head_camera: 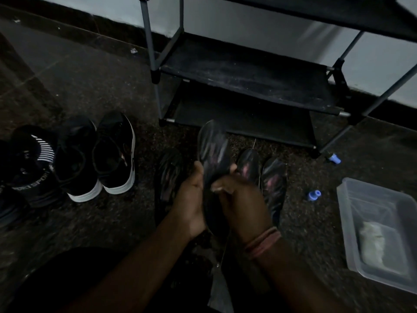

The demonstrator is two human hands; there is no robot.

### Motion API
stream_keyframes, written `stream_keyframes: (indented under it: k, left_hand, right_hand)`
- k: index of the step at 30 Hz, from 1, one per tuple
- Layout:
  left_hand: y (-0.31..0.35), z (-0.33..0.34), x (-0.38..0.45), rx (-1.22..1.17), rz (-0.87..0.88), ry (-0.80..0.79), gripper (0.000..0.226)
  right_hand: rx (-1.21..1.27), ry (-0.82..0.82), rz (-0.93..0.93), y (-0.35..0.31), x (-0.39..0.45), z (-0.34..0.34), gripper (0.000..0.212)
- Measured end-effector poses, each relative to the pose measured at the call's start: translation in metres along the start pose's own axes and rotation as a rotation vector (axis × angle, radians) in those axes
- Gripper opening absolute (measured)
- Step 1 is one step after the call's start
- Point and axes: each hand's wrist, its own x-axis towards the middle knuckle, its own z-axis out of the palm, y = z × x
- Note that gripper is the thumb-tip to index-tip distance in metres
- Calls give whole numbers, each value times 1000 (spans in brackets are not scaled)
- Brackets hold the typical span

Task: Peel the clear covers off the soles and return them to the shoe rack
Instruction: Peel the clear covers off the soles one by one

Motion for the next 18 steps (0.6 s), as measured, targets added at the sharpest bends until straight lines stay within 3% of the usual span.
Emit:
stream_keyframes:
  k: [2, 6, 8, 11, 13, 15, 18]
  left_hand:
    - [-6, -3, 4, 39, -25, -10, 74]
    - [-3, -9, 5, -93, -26, 25, 78]
    - [-2, -4, 5, -84, -5, 39, 73]
    - [-8, -2, 4, 7, -42, 69, 68]
    - [-2, -3, 3, -7, -28, 65, 76]
    - [5, -4, 3, -59, 17, 74, 79]
    - [-2, 5, 3, -12, -15, 39, 63]
  right_hand:
    - [-48, 77, 60, 1, 4, -5, 22]
    - [75, -157, 51, -28, -9, 9, 20]
    - [80, -88, 105, -11, 0, 6, 15]
    - [-131, 12, 24, -8, 4, -1, 21]
    - [-85, -112, -26, -24, -6, 5, 23]
    - [61, -165, 42, -29, -7, 5, 20]
    - [-25, 27, 61, 1, 4, 1, 16]
